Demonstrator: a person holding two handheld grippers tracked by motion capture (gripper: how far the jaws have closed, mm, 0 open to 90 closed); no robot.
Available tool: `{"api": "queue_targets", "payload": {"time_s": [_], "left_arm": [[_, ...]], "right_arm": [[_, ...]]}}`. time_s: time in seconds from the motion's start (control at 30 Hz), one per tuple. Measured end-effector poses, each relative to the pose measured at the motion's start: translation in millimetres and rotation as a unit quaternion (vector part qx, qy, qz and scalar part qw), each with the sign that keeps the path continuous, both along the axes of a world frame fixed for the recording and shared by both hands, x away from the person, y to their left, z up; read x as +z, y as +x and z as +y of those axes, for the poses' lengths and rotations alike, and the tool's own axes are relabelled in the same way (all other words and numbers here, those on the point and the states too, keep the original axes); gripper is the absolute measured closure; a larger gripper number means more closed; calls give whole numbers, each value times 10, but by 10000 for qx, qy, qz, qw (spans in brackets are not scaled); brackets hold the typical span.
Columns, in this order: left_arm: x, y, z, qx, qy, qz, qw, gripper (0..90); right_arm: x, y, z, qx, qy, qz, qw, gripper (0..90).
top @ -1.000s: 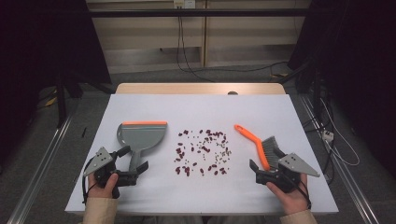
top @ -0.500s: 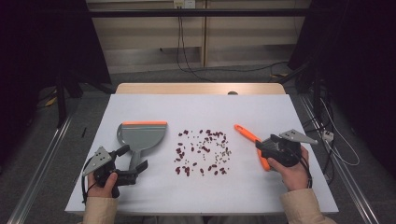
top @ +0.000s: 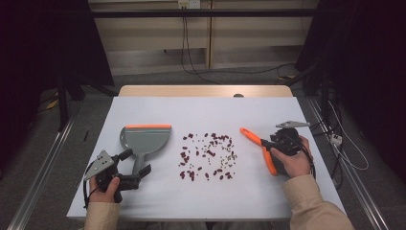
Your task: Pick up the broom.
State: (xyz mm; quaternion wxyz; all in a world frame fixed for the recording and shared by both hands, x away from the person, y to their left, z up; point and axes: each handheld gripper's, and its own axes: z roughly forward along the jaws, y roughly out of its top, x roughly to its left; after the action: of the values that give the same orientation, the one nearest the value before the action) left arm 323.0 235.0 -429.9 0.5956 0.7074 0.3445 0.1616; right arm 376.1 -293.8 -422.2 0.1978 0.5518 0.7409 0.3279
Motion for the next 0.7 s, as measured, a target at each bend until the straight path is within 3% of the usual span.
{"api": "queue_targets", "payload": {"time_s": [0.17, 0.27, 0.33, 0.57, 0.7], "left_arm": [[-3, 3, -27, -44, 62, 1, 10000, 30], [-7, 6, -50, -59, 39, 29, 10000, 30], [-13, 9, -60, -72, 49, 20, 10000, 30], [-21, -3, -66, -92, 81, 42, 9999, 30], [-24, 1, -66, -84, 96, 45, 9999, 30]], "right_arm": [[-55, 113, 27, -20, -111, 479, 9988, 601], [-54, 168, 33, -24, -20, 553, 9985, 644], [-52, 184, 41, -27, -55, 567, 9984, 644], [-162, 268, 88, -19, -326, 1003, 9944, 637], [-165, 288, 98, -52, -378, 1081, 9934, 648]]}}
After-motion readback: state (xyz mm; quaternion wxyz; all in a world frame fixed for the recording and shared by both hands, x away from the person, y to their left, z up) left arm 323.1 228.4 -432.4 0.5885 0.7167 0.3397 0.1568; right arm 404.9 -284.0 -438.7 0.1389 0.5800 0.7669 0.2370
